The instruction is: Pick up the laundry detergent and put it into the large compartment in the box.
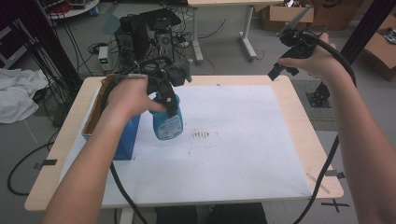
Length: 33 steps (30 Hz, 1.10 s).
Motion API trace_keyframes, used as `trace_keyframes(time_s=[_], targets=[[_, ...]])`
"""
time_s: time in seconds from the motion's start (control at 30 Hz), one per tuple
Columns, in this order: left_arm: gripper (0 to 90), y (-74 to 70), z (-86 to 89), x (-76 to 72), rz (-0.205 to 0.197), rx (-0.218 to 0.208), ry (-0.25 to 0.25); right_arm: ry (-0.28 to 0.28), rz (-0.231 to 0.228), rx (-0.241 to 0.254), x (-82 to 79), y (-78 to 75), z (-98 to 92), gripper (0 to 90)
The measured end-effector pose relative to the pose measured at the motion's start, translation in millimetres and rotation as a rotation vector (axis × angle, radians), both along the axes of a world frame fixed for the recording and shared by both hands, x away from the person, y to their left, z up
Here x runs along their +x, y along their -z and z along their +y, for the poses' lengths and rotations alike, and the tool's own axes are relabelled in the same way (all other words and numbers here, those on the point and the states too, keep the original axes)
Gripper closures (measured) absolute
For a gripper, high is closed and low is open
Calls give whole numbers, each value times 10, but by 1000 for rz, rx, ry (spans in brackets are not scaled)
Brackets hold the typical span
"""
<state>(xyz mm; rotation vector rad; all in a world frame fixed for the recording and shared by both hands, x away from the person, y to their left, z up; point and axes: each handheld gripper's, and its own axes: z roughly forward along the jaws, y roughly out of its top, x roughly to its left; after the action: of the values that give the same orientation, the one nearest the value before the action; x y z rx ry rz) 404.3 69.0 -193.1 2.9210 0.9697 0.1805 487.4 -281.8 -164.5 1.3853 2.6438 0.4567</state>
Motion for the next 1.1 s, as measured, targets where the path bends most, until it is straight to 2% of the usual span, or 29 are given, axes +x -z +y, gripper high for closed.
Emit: trace_keyframes(time_s=[0.27, 0.33, 0.43, 0.53, 0.67, 0.77, 1.1], targets=[[364, -363, 237, 66, -20, -39, -203, 0, -6, 2, -13, -36, 17, 203], [364, -440, 323, 84, -17, -52, -274, -2, -5, 3, -8, -29, 20, 203], [365, -539, 461, 114, -10, -54, -364, -1, -2, 4, -4, -27, 26, 203], [365, -612, 589, 132, -21, -47, -436, -2, -5, 6, -5, -32, 31, 203], [366, -702, 773, 134, -30, -77, -553, -1, -1, 6, -6, -36, 36, 203], [366, -776, 928, 133, -30, -95, -614, -4, -4, 4, 1, -30, 31, 203], [366, -932, 1376, 97, -52, -103, -813, 2, 1, 7, 3, -29, 44, 203]])
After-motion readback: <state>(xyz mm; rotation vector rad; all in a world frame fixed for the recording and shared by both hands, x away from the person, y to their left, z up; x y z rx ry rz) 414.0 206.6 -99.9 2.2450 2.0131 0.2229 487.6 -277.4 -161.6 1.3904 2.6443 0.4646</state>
